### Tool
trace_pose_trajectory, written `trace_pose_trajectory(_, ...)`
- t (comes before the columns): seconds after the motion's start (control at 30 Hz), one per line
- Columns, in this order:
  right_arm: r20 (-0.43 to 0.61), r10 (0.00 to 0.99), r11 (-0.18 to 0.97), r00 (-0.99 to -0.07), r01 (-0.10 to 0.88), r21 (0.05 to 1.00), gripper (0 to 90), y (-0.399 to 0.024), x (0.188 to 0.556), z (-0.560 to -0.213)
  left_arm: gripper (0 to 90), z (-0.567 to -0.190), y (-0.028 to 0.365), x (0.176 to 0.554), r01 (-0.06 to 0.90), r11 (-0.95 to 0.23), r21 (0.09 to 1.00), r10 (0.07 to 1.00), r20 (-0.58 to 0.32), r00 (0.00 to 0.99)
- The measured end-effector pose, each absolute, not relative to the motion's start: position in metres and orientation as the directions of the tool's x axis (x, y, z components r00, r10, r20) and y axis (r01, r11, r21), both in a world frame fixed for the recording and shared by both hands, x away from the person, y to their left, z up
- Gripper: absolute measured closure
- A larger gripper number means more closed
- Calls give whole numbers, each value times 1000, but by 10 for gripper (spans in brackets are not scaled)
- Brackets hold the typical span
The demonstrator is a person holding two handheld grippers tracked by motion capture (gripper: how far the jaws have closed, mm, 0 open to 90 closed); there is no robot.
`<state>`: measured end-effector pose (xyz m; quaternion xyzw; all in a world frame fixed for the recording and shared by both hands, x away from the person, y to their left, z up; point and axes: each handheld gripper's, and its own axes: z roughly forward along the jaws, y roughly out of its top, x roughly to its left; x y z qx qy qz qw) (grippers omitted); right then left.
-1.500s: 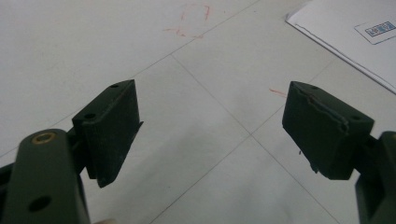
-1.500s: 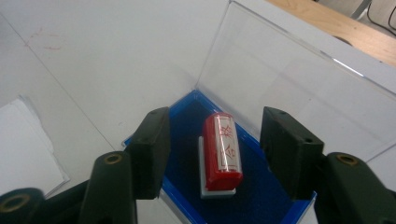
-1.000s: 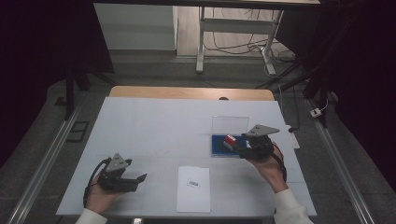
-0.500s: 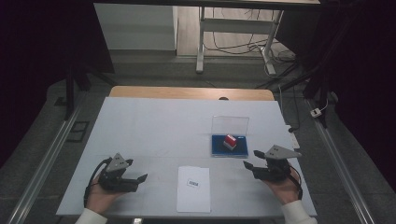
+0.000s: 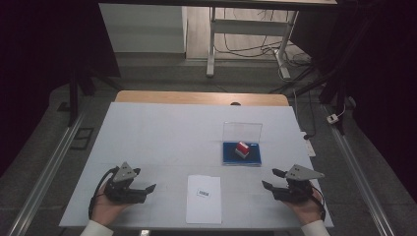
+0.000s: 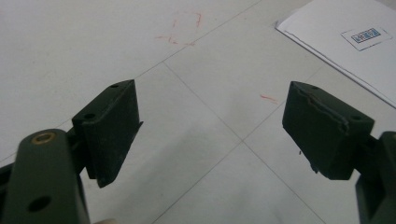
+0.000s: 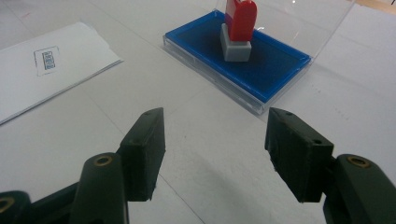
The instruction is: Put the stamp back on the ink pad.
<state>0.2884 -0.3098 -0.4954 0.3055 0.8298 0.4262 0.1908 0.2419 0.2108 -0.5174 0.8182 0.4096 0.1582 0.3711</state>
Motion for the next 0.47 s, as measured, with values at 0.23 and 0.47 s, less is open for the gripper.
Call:
trace_pose_trajectory(0.23, -69, 668, 465, -741, 342, 817, 378, -308, 289, -495, 191, -518, 211, 242, 555, -387, 737, 788, -48, 613)
trace_pose_trajectory(0.47, -77, 666, 475, -742, 342, 811, 378, -308, 290, -496, 189, -518, 212, 243, 558, -385, 735, 791, -49, 610)
